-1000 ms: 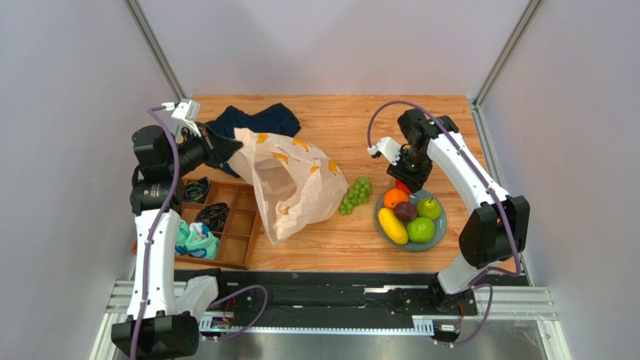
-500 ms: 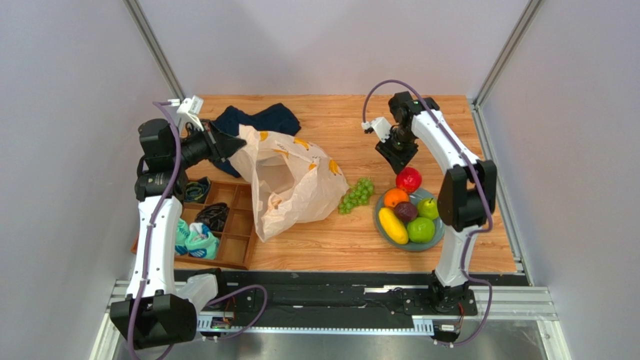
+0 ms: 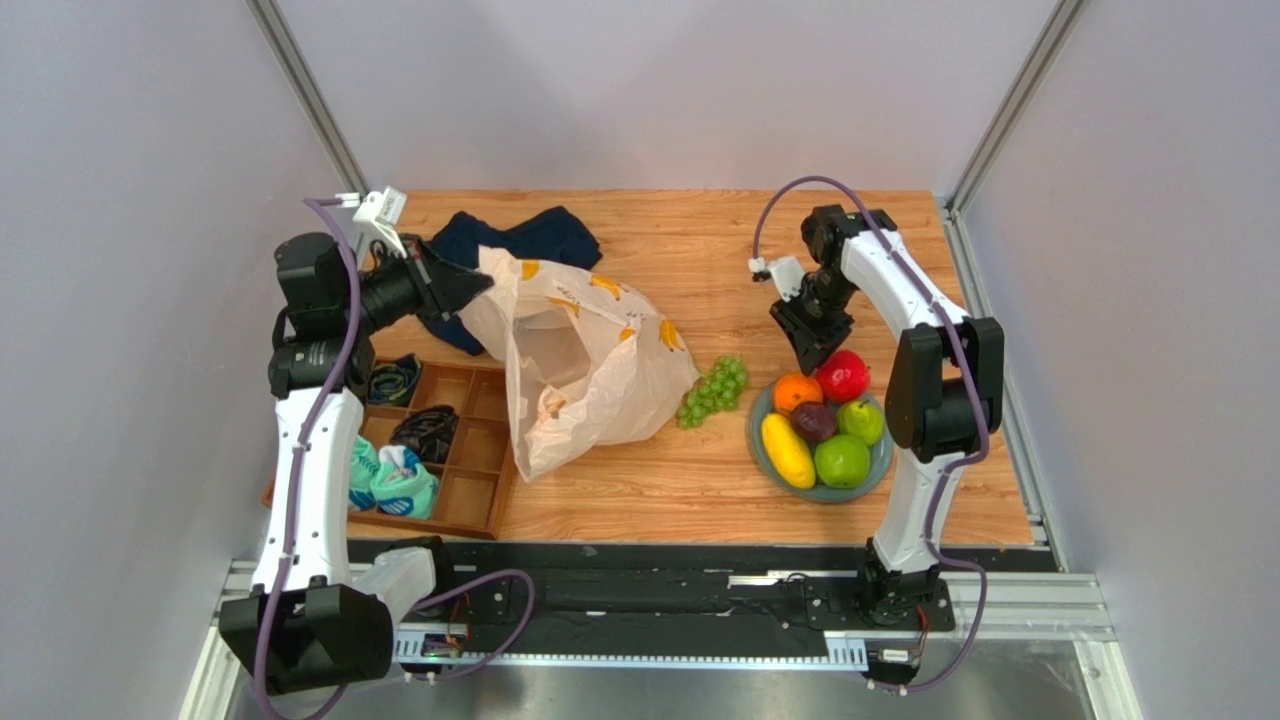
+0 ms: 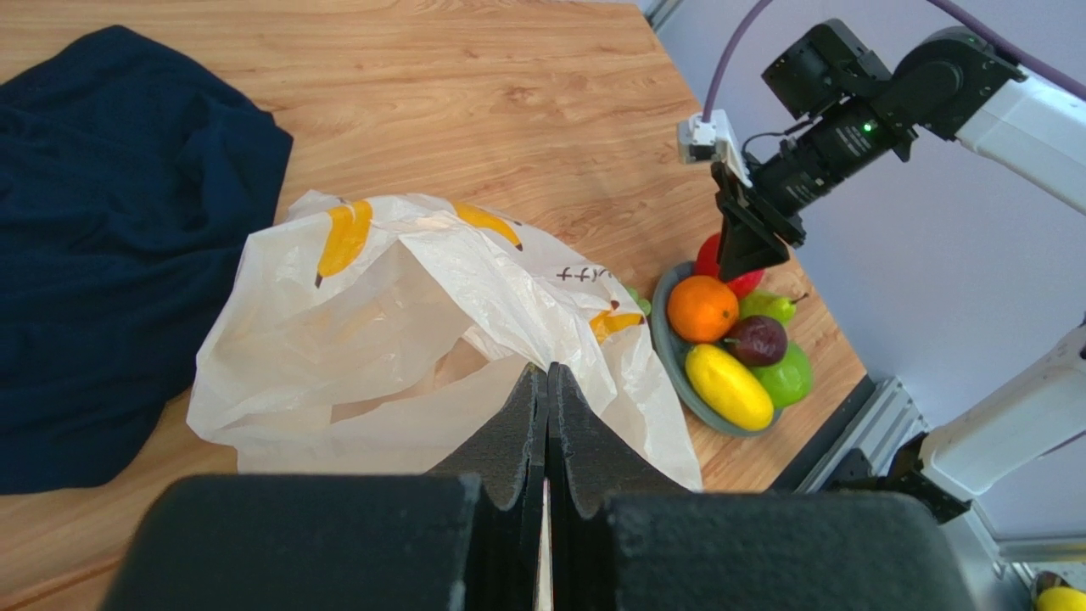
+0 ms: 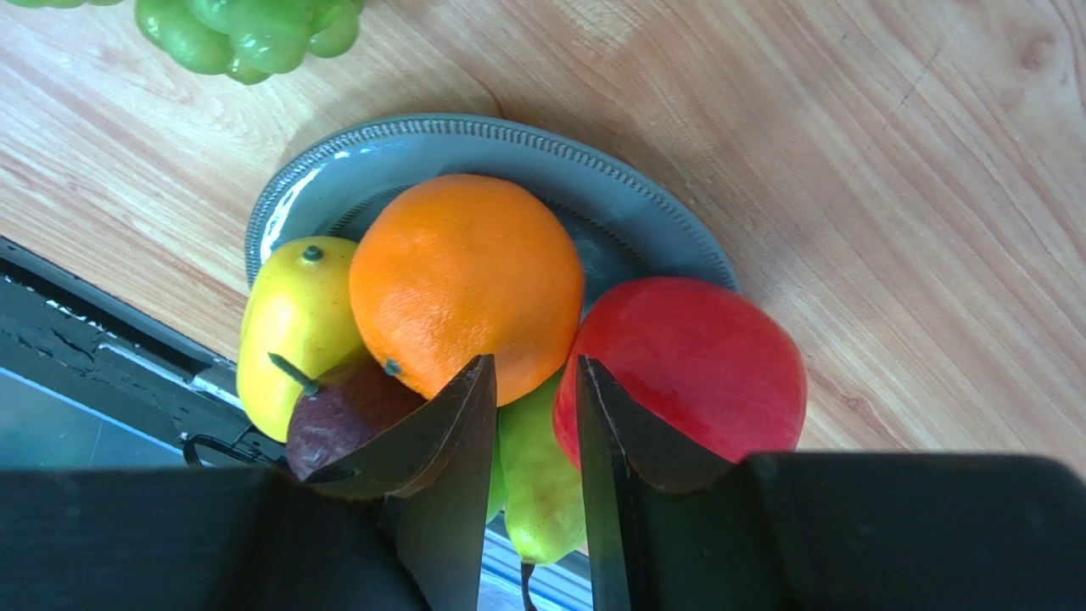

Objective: Take the fake fruits out of the plastic bag
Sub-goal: Pick up the fake fruit from the center of the board.

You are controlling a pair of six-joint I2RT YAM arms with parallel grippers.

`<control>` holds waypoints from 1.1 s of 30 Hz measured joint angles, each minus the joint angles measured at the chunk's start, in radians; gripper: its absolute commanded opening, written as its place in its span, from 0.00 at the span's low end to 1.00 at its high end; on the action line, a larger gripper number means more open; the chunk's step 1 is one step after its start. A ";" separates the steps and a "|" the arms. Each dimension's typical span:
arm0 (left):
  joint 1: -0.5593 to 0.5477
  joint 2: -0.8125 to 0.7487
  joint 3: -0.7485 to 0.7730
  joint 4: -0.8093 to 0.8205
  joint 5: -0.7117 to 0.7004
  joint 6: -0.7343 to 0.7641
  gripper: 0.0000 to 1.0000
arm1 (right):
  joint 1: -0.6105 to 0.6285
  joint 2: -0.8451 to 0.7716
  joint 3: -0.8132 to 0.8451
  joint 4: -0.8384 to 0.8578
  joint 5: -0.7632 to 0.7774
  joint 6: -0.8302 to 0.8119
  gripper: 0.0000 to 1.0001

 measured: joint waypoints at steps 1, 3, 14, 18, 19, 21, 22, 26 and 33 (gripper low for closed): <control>0.000 0.004 0.001 0.003 0.000 0.000 0.02 | 0.001 -0.005 -0.002 -0.002 -0.003 0.002 0.35; 0.000 0.013 0.002 0.006 0.000 -0.002 0.02 | 0.004 -0.014 -0.003 -0.001 -0.008 0.006 0.36; 0.000 0.033 0.013 -0.001 -0.012 -0.002 0.02 | 0.021 -0.018 0.159 -0.007 -0.113 0.007 0.66; 0.003 0.029 0.043 -0.014 -0.036 0.006 0.01 | 0.106 -0.021 0.153 0.004 -0.142 0.012 0.66; 0.005 0.027 0.048 -0.015 -0.040 0.008 0.01 | 0.132 -0.018 0.149 0.005 -0.142 0.019 0.65; 0.011 0.017 0.057 -0.021 -0.042 0.013 0.01 | 0.179 -0.001 0.145 0.006 -0.143 0.036 0.64; 0.013 0.013 0.059 -0.025 -0.043 0.015 0.01 | 0.196 0.013 0.145 0.010 -0.143 0.044 0.64; 0.022 -0.005 0.060 -0.053 -0.046 0.027 0.01 | 0.213 0.090 0.144 0.026 -0.137 0.060 0.63; 0.043 -0.027 0.060 -0.074 -0.047 0.035 0.01 | 0.204 0.202 0.148 0.044 -0.123 0.071 0.40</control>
